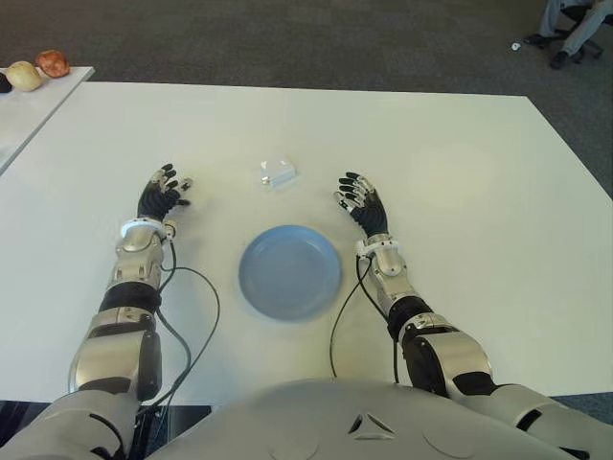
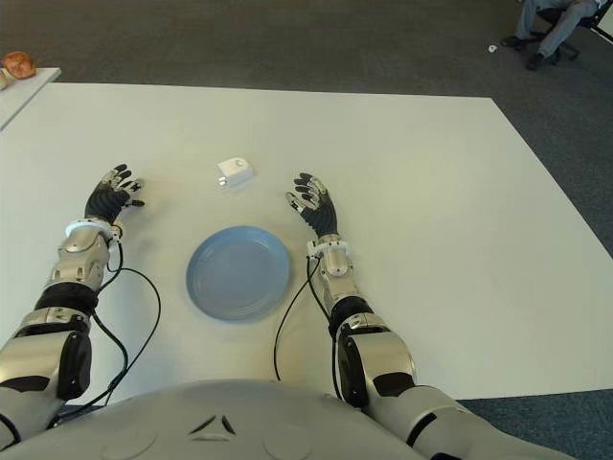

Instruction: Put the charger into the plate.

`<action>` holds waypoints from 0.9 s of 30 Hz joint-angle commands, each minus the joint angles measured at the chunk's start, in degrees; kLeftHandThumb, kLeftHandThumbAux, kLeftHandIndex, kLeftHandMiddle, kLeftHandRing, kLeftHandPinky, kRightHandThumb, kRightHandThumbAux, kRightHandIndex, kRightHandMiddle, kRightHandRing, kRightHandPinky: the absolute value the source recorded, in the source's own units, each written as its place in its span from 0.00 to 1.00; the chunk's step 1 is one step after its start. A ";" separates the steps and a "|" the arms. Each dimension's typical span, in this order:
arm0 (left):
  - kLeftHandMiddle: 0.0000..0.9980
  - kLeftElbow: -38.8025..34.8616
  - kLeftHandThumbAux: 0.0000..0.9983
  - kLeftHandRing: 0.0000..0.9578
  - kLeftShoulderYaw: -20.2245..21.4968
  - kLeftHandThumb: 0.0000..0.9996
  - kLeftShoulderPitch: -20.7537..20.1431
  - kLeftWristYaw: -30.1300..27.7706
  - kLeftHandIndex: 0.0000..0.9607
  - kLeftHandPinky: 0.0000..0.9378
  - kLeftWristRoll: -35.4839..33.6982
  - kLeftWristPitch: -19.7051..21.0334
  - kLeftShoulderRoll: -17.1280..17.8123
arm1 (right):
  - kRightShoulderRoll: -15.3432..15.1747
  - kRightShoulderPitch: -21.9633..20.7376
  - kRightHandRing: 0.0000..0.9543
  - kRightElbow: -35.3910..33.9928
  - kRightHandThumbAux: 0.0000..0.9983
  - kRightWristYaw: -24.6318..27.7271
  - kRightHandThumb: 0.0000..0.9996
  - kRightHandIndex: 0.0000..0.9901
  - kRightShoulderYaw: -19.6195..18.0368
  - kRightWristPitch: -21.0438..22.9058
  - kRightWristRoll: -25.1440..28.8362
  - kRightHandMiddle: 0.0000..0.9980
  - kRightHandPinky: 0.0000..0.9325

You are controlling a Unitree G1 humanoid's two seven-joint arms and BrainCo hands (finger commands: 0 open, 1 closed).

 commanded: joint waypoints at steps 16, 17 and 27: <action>0.03 -8.44 0.65 0.02 -7.62 0.06 -7.73 2.06 0.00 0.02 11.00 2.76 2.45 | 0.89 5.00 0.27 3.68 0.68 0.41 0.15 0.17 -0.11 3.59 0.62 0.28 0.25; 0.02 -7.32 0.65 0.01 -8.08 0.06 -8.38 2.18 0.00 0.01 11.69 2.01 2.58 | 0.92 5.01 0.27 3.67 0.68 0.40 0.15 0.17 -0.12 3.58 0.62 0.28 0.25; 0.00 -2.74 0.60 0.00 -20.54 0.03 -12.57 8.66 0.00 0.00 28.92 -7.05 5.90 | 1.41 5.30 0.27 3.21 0.70 0.28 0.16 0.18 -0.42 3.56 0.96 0.28 0.24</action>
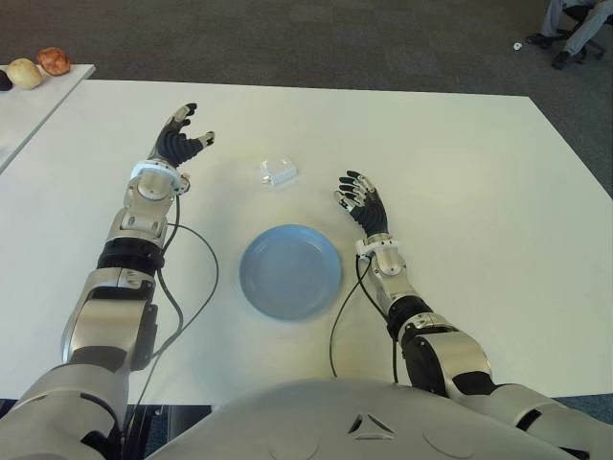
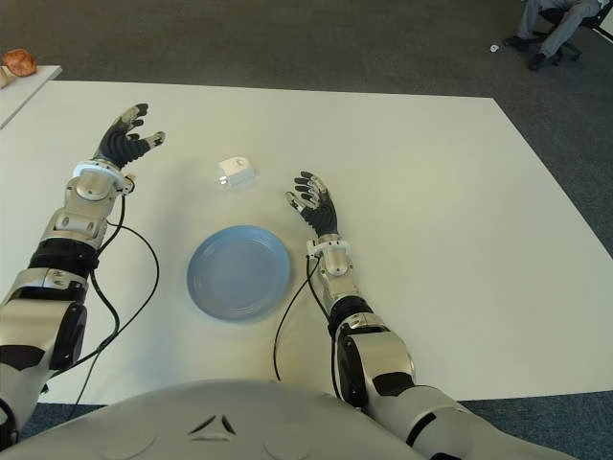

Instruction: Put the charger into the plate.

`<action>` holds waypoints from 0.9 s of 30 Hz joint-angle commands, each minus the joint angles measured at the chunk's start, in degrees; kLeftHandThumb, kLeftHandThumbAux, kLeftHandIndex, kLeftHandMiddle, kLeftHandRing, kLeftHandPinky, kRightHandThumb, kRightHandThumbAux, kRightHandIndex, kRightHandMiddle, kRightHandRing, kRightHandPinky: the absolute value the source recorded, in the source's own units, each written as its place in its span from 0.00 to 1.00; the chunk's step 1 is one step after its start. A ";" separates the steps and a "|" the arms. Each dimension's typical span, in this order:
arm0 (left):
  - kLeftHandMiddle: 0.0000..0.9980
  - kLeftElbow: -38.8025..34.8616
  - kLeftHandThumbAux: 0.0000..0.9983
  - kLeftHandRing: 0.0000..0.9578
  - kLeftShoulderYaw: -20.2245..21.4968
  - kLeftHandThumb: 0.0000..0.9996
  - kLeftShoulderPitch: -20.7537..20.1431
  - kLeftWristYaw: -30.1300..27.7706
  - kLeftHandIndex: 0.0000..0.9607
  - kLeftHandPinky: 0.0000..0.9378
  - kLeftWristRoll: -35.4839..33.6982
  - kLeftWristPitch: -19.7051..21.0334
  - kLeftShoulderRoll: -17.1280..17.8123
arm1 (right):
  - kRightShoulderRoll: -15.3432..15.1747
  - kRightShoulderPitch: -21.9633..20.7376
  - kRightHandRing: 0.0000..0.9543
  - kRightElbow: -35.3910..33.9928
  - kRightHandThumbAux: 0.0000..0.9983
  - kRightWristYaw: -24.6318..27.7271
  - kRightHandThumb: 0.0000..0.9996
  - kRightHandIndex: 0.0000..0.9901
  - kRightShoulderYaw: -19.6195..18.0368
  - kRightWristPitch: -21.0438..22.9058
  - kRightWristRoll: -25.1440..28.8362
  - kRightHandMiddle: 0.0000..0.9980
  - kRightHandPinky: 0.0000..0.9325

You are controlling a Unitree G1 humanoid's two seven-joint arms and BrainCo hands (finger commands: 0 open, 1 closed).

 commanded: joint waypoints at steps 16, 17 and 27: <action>0.00 21.26 0.57 0.00 -27.02 0.00 -14.61 21.85 0.00 0.00 33.49 -10.01 3.10 | 1.17 5.64 0.27 3.11 0.68 0.71 0.14 0.19 -0.28 3.31 0.85 0.28 0.24; 0.00 22.11 0.57 0.00 -27.98 0.00 -15.03 22.81 0.00 0.00 34.34 -10.21 2.94 | 1.19 5.69 0.27 3.07 0.68 0.69 0.14 0.19 -0.30 3.26 0.86 0.28 0.24; 0.00 30.25 0.62 0.00 -36.90 0.00 -17.44 29.89 0.00 0.00 40.69 -10.28 -0.58 | 1.43 6.13 0.27 2.74 0.70 0.22 0.13 0.18 -0.23 2.89 0.65 0.28 0.24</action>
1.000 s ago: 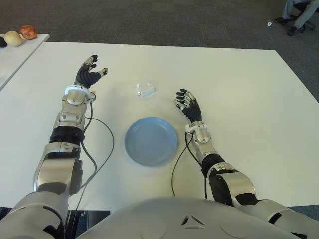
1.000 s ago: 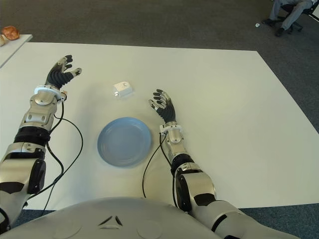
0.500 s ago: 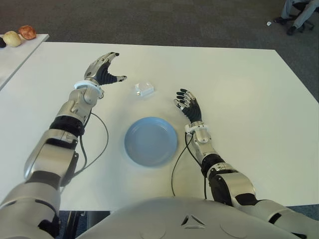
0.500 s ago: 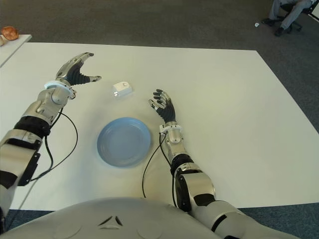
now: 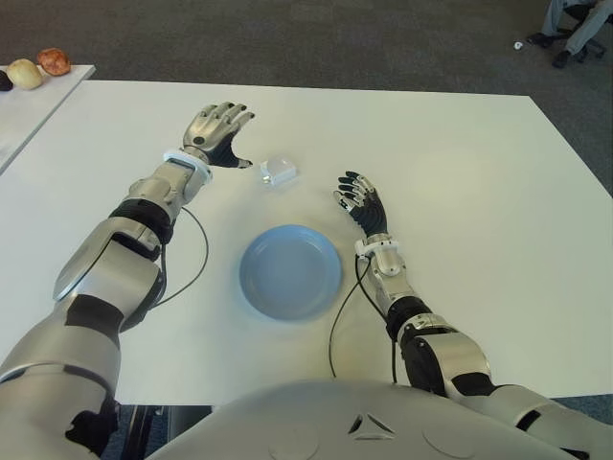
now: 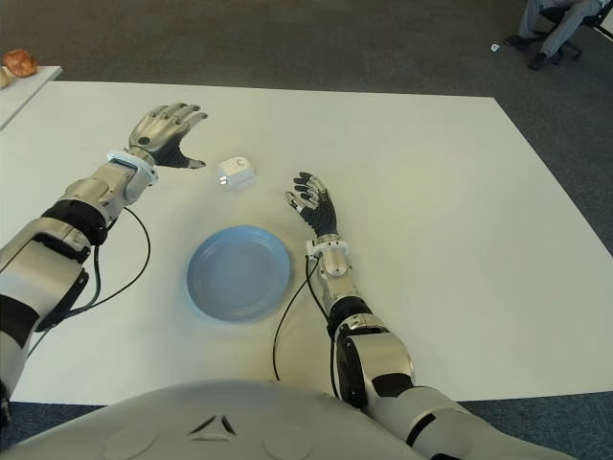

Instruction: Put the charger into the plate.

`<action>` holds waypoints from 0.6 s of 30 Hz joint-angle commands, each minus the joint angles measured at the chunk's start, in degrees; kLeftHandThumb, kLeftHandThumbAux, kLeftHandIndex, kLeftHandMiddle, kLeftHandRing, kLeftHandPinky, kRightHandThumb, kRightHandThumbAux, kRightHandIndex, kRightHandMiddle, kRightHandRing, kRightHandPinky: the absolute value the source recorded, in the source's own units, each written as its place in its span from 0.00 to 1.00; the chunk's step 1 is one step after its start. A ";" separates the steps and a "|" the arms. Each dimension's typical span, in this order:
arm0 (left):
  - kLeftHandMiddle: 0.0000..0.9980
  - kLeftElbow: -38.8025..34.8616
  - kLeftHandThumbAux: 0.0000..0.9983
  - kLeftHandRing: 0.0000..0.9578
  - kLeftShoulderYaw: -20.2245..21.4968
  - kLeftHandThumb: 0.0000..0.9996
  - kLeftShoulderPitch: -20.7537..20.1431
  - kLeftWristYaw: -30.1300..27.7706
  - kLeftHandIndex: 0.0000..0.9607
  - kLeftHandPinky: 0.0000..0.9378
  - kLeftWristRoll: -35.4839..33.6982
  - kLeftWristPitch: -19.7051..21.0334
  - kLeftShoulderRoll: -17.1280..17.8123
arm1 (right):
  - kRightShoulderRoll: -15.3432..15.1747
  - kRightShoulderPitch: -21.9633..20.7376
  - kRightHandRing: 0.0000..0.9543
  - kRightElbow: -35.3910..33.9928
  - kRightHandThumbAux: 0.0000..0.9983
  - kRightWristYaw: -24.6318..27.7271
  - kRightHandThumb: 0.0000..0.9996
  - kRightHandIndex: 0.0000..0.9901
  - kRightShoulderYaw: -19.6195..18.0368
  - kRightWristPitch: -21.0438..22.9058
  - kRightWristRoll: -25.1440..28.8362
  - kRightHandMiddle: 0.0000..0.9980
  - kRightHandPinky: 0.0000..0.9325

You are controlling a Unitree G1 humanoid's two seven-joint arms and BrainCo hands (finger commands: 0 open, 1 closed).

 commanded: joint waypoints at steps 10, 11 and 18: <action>0.00 5.25 0.75 0.00 -5.95 0.00 -1.37 2.63 0.00 0.00 2.58 -4.43 -2.47 | 1.10 6.09 0.27 3.26 0.69 -0.12 0.14 0.18 0.14 2.73 0.51 0.28 0.25; 0.00 5.41 0.77 0.00 -6.08 0.00 -1.38 2.52 0.00 0.00 2.54 -4.57 -2.64 | 1.11 6.10 0.27 3.26 0.69 -0.04 0.14 0.18 0.13 2.77 0.56 0.28 0.25; 0.00 6.07 0.79 0.00 -7.16 0.00 -1.04 2.35 0.00 0.00 2.57 -5.04 -3.57 | 1.27 6.57 0.27 2.78 0.68 -0.28 0.14 0.17 0.26 2.42 0.46 0.28 0.25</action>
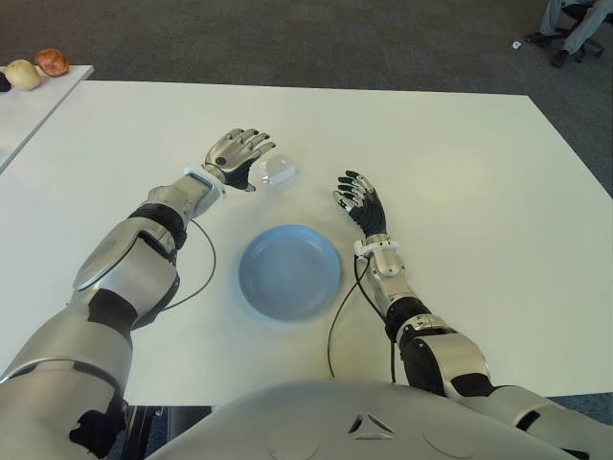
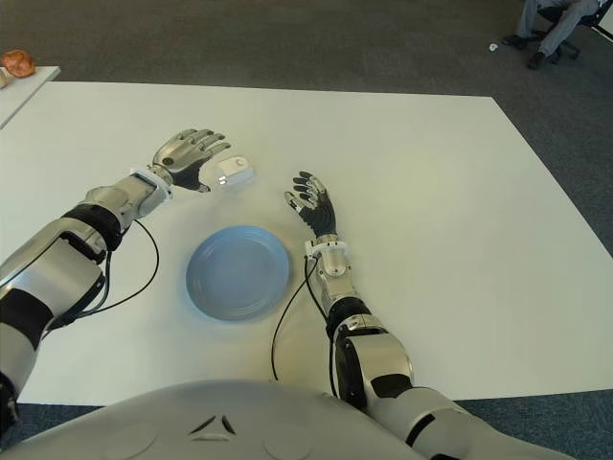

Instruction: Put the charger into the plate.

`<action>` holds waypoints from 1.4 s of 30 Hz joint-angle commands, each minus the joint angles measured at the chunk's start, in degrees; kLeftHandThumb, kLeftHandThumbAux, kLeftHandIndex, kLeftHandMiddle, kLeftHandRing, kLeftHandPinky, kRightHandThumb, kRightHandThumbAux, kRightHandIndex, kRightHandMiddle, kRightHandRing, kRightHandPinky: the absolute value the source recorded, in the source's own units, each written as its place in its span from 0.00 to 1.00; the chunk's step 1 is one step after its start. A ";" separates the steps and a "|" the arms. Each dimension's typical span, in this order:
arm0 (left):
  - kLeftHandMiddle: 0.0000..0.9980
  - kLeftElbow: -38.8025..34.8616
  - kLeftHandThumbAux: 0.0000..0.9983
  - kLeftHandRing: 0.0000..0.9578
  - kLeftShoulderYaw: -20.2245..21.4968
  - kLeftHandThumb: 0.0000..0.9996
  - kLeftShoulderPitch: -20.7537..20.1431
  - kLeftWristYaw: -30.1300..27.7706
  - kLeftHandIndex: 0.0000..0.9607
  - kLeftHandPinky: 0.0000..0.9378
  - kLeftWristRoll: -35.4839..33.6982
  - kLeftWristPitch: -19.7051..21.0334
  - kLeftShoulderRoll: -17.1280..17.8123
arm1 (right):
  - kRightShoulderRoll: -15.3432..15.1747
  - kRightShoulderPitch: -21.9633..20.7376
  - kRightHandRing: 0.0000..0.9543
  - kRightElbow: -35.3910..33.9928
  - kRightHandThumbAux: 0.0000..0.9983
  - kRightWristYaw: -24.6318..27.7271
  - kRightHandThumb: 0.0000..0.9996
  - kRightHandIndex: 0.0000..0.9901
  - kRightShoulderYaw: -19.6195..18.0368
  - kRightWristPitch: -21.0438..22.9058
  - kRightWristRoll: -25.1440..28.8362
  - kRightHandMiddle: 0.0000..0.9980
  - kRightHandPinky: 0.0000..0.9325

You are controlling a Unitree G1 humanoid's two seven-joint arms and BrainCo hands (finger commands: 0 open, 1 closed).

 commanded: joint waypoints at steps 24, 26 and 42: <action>0.00 2.30 0.74 0.00 -2.75 0.00 1.42 -3.58 0.00 0.00 -0.87 0.76 -5.45 | 1.22 7.02 0.28 1.94 0.68 0.16 0.12 0.19 0.53 2.79 0.32 0.29 0.23; 0.00 2.36 0.73 0.00 -2.58 0.00 1.67 -3.91 0.00 0.00 -1.12 0.70 -5.69 | 1.22 7.12 0.27 1.78 0.68 0.05 0.12 0.19 0.62 2.94 0.21 0.29 0.23; 0.00 2.78 0.68 0.00 -0.70 0.00 3.87 -7.88 0.00 0.00 -4.81 0.31 -6.68 | 1.54 8.04 0.27 0.46 0.70 0.38 0.13 0.21 0.69 3.06 0.45 0.29 0.22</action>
